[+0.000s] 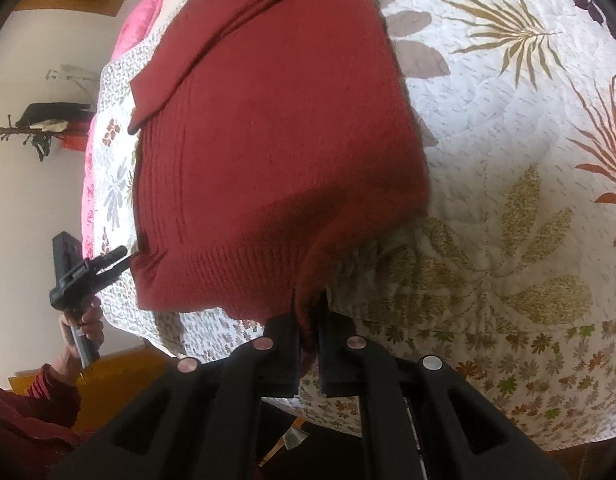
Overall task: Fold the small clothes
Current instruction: 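Lift the hem with both tools and fold it toward the collar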
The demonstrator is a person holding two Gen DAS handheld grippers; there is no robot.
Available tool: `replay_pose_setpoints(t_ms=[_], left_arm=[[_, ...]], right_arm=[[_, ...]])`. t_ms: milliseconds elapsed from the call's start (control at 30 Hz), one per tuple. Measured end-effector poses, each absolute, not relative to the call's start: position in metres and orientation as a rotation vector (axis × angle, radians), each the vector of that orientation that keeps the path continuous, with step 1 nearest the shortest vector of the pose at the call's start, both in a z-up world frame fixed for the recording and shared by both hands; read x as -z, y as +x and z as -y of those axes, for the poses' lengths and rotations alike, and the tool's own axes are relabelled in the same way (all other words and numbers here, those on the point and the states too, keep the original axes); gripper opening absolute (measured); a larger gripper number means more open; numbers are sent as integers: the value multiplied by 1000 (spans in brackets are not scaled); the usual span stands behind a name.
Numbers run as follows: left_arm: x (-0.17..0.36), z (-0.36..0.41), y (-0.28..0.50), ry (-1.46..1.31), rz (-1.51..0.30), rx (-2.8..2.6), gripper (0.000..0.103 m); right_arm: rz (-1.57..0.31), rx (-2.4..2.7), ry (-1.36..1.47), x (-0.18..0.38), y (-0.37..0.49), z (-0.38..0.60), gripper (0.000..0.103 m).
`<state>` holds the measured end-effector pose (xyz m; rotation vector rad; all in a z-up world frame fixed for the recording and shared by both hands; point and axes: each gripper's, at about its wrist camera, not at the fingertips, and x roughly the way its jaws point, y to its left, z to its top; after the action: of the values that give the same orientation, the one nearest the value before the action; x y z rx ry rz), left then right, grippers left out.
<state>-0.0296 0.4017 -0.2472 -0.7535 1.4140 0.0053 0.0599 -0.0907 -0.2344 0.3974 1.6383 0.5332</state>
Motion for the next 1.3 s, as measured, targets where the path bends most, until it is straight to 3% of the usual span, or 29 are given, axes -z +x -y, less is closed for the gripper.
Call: replay_pose_setpoints(t_ms=[233, 300, 367, 467, 700, 800, 833, 867, 933, 1300], left_arm=[[278, -393, -24, -793, -1500, -45, 74], [271, -391, -29, -780, -1493, -79, 74], [261, -392, -37, -769, -1478, -131, 67], [251, -392, -47, -714, -1463, -161, 69], [290, -390, -39, -811, -1534, -130, 73], [291, -383, -30, -807, -1526, -115, 58], [289, -382, -29, -800, -1520, -116, 44], [287, -381, -28, -801, -1510, -102, 22], [280, -380, -26, -834, -1490, -68, 13], [202, -387, 24, -919, -1246, 78, 12]], right_arm=[[-1629, -541, 386, 231, 60, 88, 6], [-1624, -541, 387, 231, 60, 88, 6], [-1618, -544, 392, 230, 61, 89, 6], [-1614, -546, 398, 230, 62, 88, 6], [-1613, -551, 388, 231, 65, 82, 6], [-1614, -551, 381, 230, 65, 82, 6], [-1614, -551, 383, 230, 65, 83, 6], [-1613, -552, 387, 230, 66, 84, 6], [-1612, -556, 393, 231, 66, 85, 6], [-1471, -645, 592, 196, 124, 98, 6]])
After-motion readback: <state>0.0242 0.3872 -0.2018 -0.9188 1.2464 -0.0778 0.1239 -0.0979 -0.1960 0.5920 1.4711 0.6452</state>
